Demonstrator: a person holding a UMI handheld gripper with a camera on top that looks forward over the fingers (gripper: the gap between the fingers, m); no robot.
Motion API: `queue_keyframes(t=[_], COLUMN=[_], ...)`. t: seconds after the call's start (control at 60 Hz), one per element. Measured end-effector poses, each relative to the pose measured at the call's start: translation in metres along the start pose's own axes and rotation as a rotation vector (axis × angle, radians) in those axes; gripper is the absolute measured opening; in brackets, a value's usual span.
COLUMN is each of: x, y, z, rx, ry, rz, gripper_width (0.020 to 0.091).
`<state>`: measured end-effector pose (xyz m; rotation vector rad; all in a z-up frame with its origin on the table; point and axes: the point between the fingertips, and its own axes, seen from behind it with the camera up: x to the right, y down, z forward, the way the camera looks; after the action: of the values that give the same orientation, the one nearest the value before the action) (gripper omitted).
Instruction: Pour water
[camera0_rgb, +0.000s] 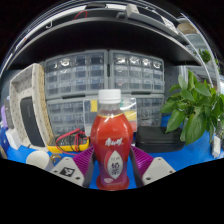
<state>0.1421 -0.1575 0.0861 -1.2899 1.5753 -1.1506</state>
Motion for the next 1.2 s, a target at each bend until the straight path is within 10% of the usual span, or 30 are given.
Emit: queue_keyframes(t=[0.117,1.2], x=[0.002,-0.16], y=[0.017,-0.085], z=[-0.013,-0.288], rx=[-0.063,-0.048], ry=[0.018,-0.096], rz=[-0.005,-0.061], gripper_width=[0.0838,0.0835])
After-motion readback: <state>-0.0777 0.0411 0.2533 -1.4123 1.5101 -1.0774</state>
